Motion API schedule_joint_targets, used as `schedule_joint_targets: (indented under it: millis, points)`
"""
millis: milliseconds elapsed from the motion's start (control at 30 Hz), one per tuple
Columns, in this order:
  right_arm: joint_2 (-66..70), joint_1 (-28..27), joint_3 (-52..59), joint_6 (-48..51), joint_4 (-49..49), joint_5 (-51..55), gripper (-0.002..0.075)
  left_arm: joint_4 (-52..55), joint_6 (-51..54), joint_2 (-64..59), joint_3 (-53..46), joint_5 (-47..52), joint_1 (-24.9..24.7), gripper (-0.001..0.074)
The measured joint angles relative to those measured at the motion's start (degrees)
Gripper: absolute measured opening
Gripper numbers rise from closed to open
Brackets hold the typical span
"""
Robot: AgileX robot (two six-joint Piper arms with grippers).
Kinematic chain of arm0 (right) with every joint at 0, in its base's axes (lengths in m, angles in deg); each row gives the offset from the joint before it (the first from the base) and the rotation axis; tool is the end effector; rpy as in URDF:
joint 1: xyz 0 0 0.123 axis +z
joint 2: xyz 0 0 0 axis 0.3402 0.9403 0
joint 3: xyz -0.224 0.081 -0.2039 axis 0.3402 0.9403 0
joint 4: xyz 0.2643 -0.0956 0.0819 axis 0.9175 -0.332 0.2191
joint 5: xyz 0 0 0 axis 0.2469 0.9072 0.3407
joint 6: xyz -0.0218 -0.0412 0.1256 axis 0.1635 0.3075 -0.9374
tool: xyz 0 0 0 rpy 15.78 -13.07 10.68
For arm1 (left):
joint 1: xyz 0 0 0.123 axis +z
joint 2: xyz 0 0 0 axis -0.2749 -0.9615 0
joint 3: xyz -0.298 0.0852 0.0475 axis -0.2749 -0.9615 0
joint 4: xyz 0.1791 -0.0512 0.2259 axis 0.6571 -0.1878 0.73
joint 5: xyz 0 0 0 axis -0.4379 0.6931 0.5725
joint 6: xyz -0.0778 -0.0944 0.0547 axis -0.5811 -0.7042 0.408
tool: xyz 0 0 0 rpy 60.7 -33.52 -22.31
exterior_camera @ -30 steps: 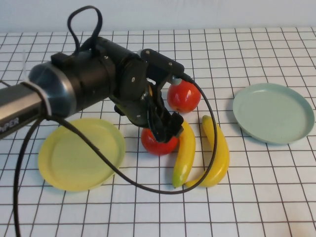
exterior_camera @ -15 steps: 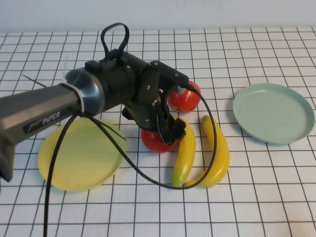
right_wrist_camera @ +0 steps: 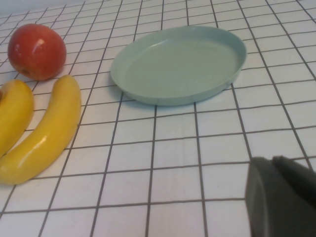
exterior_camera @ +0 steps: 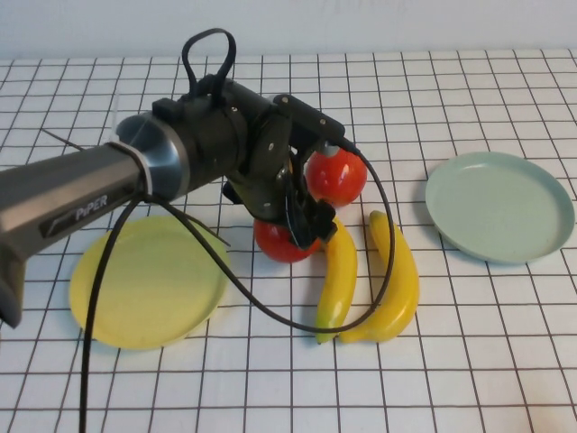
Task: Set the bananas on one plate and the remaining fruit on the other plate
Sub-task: Put one type of fruit in the left plate
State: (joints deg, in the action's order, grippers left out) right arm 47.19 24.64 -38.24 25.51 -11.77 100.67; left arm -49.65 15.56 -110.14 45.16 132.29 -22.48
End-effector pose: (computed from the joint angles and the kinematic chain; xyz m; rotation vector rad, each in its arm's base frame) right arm 0.1067 0.0157 0.1598 0.0679 1.8520 0.2405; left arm 0.3956 -0.2987 0.2055 0.9964 2.4691 -0.0604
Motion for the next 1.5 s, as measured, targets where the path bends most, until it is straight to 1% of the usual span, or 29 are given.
schedule_joint_targets:
  millis: [100, 233, 300, 400, 500, 600, 667, 733, 800, 900, 1200, 1467, 1500]
  points:
    - [0.00, 0.00, 0.00, 0.00, 0.00, 0.00, -0.0016, 1.62, 0.00, 2.68, 0.38, 0.68, 0.00, 0.0582]
    - [0.00, 0.00, 0.00, 0.00, 0.00, 0.00, -0.0016, 2.01, -0.23, 9.97, -0.33, 2.40, 0.00, 0.0582]
    - [0.00, 0.00, 0.00, 0.00, 0.00, 0.00, -0.0016, 2.11, -0.34, 14.05, -2.75, 2.36, 0.35, 0.0582]
    - [0.00, 0.00, 0.00, 0.00, 0.00, 0.00, -0.0016, 2.11, -0.42, 20.49, -10.05, -0.66, 2.28, 0.0582]
    - [0.00, 0.00, 0.00, 0.00, 0.00, 0.00, -0.0016, 2.11, -1.62, 26.14, -19.76, -6.01, 6.44, 0.0582]
    - [0.00, 0.00, 0.00, 0.00, 0.00, 0.00, -0.0016, 2.32, -4.14, 30.30, -28.80, -10.25, 12.18, 0.0582]
    - [0.00, 0.00, 0.00, 0.00, 0.00, 0.00, -0.0016, 2.51, -4.89, 31.44, -32.75, -11.76, 15.71, 0.0582]
    - [0.00, 0.00, 0.00, 0.00, 0.00, 0.00, -0.0016, 2.65, -5.27, 31.35, -34.68, -12.00, 18.01, 0.0582]
    - [0.00, 0.00, 0.00, 0.00, 0.00, 0.00, -0.0016, 2.65, -5.38, 30.33, -35.30, -12.05, 19.30, 0.0582]
    - [0.00, 0.00, 0.00, 0.00, 0.00, 0.00, -0.0016, 2.65, -5.50, 28.21, -35.30, -12.28, 19.91, 0.0582]
    - [0.00, 0.00, 0.00, 0.00, 0.00, 0.00, -0.0016, 2.65, -6.26, 22.76, -35.30, -14.64, 19.91, 0.0582]
    - [0.00, 0.00, 0.00, 0.00, 0.00, 0.00, -0.0016, 2.52, -6.60, 22.37, -35.30, -15.12, 19.91, 0.0582]
    - [0.00, 0.00, 0.00, 0.00, 0.00, 0.00, -0.0016, 2.40, -6.60, 22.37, -35.30, -15.12, 19.91, 0.0592]
